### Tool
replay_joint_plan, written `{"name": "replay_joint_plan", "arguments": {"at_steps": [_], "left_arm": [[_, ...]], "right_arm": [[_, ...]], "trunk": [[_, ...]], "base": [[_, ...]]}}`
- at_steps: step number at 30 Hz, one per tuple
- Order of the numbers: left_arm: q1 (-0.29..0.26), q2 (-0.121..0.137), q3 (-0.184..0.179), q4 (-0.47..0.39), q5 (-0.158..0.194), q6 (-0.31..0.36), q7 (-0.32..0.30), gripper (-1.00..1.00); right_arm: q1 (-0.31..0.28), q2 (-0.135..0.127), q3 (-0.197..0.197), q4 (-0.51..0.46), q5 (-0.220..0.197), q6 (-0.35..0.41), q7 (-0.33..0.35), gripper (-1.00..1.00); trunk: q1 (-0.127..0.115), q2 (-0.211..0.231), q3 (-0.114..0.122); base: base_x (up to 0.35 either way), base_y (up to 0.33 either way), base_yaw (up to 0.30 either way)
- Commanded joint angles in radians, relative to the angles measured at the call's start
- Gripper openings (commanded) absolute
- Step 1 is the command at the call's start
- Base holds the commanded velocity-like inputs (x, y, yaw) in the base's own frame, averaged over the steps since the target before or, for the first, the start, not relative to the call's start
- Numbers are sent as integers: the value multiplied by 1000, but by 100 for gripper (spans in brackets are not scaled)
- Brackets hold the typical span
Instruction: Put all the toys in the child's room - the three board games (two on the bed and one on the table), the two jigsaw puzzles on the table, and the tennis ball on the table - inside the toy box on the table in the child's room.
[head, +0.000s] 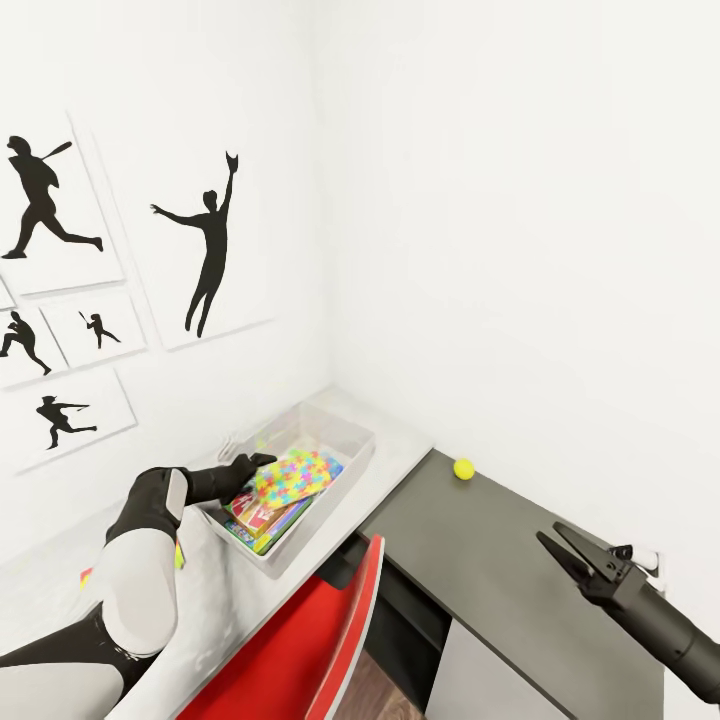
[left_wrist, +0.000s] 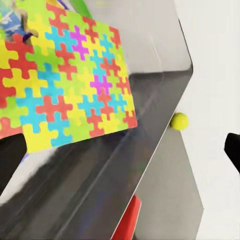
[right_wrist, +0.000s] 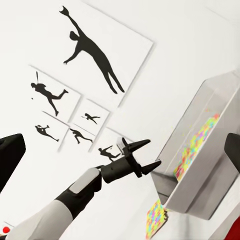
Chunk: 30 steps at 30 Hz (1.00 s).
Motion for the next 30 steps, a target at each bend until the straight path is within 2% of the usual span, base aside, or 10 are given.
{"name": "replay_joint_plan", "arguments": {"at_steps": [1,10,16,21,23,24,25,26,29,30], "left_arm": [[-2,-1,8,-2,-10,4,-8,100],[-2,1,13,-2,-10,5,-9,100],[-2,13,38,-3,-6,20,-44,100],[-1,75,31,-9,8,63,-236,100],[6,125,16,-10,6,70,-374,100],[14,152,-4,-11,5,70,-442,100],[18,167,-17,-12,5,70,-475,100],[27,200,-50,-12,4,69,-541,100],[47,253,-109,-13,4,63,-641,100],[65,286,-152,-13,4,50,-717,100]], "right_arm": [[-1,0,-3,0,-1,5,2,100],[-1,0,-5,0,0,5,2,100],[-1,-1,-6,0,0,5,2,100],[-1,-1,-7,0,0,5,2,100],[-1,-1,-7,0,0,5,2,100],[-1,-1,-7,0,0,5,2,100],[-1,-1,-7,0,0,5,2,100],[-1,-1,-7,0,0,5,2,100],[-1,-1,-7,0,0,5,2,100],[-1,-1,-7,0,-1,5,3,100]], "trunk": [[1,-2,-2],[1,-2,-2],[1,-2,-2],[1,-2,-2],[1,-2,-2],[1,-2,-2],[1,-2,-2],[1,-2,-2],[1,-2,-2],[1,-2,-2]], "base": [[0,0,0],[0,0,0],[0,0,0],[0,0,0],[0,0,0],[0,0,0],[0,0,0],[0,0,0],[0,0,0],[0,0,0]]}}
